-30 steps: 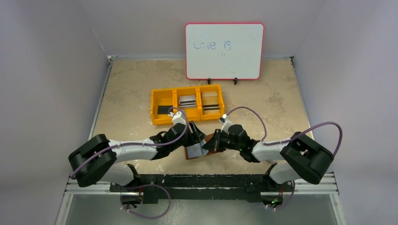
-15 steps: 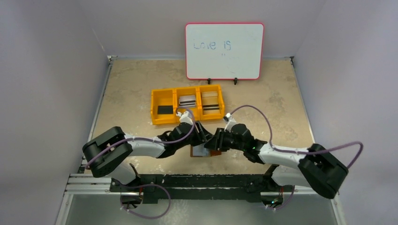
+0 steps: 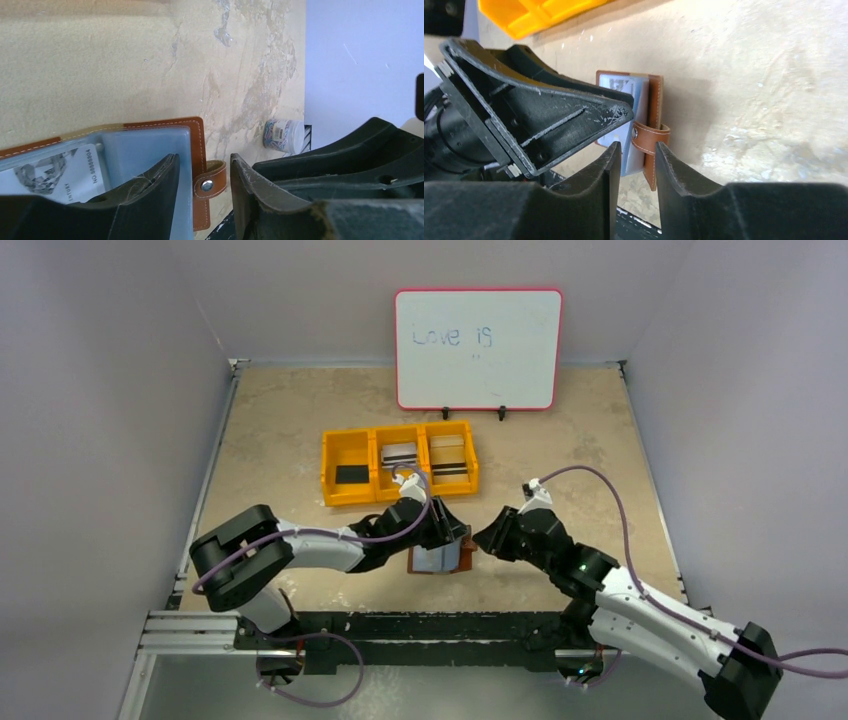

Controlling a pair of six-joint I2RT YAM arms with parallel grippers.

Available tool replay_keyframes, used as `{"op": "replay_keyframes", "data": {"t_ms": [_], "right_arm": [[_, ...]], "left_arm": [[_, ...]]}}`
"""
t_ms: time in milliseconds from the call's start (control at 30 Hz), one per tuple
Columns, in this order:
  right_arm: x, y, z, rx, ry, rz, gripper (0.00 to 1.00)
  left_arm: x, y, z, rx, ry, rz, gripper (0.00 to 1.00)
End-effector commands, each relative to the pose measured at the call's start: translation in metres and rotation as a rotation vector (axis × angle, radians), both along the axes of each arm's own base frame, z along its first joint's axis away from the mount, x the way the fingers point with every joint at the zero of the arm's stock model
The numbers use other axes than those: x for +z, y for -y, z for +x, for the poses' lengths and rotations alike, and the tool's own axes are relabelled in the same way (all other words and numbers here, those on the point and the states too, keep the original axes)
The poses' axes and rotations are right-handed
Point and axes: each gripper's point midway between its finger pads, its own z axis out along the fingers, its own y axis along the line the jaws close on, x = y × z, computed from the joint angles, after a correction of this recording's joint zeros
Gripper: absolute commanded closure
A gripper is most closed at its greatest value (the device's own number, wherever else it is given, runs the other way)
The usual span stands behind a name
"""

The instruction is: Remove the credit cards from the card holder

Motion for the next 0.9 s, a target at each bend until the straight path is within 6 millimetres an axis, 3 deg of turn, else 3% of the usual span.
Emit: {"op": "replay_keyframes", "data": {"t_ms": [0,133,300,567,667,867], "right_arm": [[0.012,0.032,0.009,-0.147,0.025,-0.083,0.70],[0.019,0.026,0.009,-0.120,0.039,-0.056,0.82],[0.022,-0.017,-0.009,0.111,0.064,0.101,0.99],[-0.001,-0.025,-0.026,0.179,0.022,0.181,1.00],[-0.022,-0.025,-0.040,0.188,-0.076,0.193,1.00],[-0.024,-0.033,-0.030,0.173,-0.064,0.209,1.00]], "left_arm": [[0.015,0.019,0.005,-0.022,0.033,-0.030,0.61],[0.002,0.031,-0.002,-0.052,0.005,-0.010,0.71],[-0.021,0.032,-0.004,-0.022,-0.037,0.023,0.75],[-0.025,0.030,0.000,0.004,-0.040,0.029,0.77],[-0.025,0.029,0.000,0.008,-0.039,0.032,0.77],[-0.024,0.025,0.001,0.015,-0.029,0.050,0.77]]}}
